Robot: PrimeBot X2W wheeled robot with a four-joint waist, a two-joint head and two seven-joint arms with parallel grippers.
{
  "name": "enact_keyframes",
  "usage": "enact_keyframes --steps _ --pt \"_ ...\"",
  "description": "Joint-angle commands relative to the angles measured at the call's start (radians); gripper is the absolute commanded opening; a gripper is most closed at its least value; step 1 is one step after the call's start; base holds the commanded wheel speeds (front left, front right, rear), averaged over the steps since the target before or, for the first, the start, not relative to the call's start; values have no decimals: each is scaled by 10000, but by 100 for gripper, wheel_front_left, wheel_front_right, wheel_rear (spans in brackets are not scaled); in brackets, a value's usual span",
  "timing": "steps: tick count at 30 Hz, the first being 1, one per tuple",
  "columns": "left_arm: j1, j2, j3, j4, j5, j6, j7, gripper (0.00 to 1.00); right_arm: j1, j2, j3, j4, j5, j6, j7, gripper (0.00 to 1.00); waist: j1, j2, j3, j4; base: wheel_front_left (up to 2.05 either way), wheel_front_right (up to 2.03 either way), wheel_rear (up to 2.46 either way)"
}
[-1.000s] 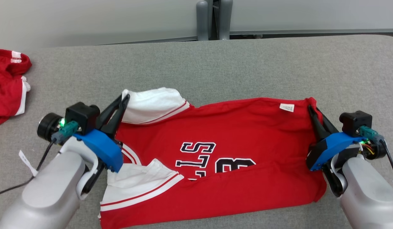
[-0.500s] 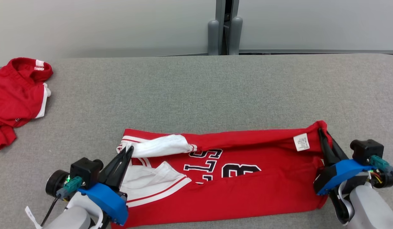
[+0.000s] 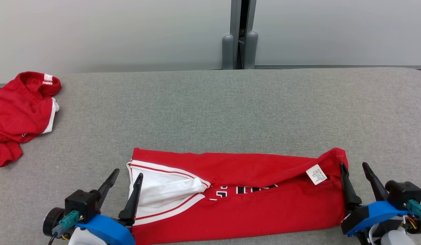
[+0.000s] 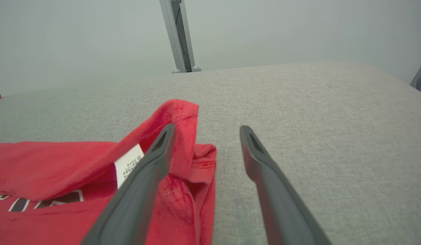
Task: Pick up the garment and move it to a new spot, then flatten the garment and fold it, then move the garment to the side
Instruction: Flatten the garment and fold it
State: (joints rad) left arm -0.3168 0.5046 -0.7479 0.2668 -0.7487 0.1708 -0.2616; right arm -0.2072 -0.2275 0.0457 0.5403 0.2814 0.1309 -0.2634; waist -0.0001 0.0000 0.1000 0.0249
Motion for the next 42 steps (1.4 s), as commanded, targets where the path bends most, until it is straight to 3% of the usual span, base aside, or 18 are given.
enact_keyframes --steps 1,8,13,21,29,37,38,39,40,42 --pt "297 -37 311 -137 258 159 -44 100 243 60 -98 -151 -43 -5 -9 100 1 0 -42 -9 0 0 0" --pt "1275 -751 2446 -905 1844 524 -44 100 396 155 -378 -1341 -186 -4 -8 100 1 0 -150 -24 0 0 0" --pt "1795 -1360 3594 -1383 2796 383 -44 100 22 213 -408 -1348 -307 -4 -8 100 1 0 -136 -22 0 0 0" --pt "2292 -2927 5700 -1717 4241 -443 -43 100 -456 472 -573 389 -527 -4 552 100 1 0 -9 247 0 0 0" --pt "2529 -3791 6712 -1526 5067 -1284 -38 100 -465 607 -484 1720 -378 -4 494 100 1 0 51 251 0 0 0" --pt "2492 -4244 7482 -1390 5672 -1883 -37 100 -780 804 -181 2916 -170 -4 251 100 1 0 50 194 0 0 0" --pt "2476 -4284 7554 -1371 5721 -1933 -37 100 -812 846 -81 3001 -98 -4 241 59 1 0 48 190 0 0 0" --pt "2467 -4315 7612 -1356 5787 -1994 -37 100 -838 875 1 3077 -18 -4 209 27 1 0 44 183 0 0 0" --pt "2460 -4346 7658 -1344 5831 -2032 -37 100 -866 870 69 3131 71 -4 195 3 1 0 41 178 0 0 0" --pt "2455 -4395 7724 -1310 5927 -2109 -37 100 -959 802 171 3172 226 -4 138 0 1 0 32 170 0 0 0"
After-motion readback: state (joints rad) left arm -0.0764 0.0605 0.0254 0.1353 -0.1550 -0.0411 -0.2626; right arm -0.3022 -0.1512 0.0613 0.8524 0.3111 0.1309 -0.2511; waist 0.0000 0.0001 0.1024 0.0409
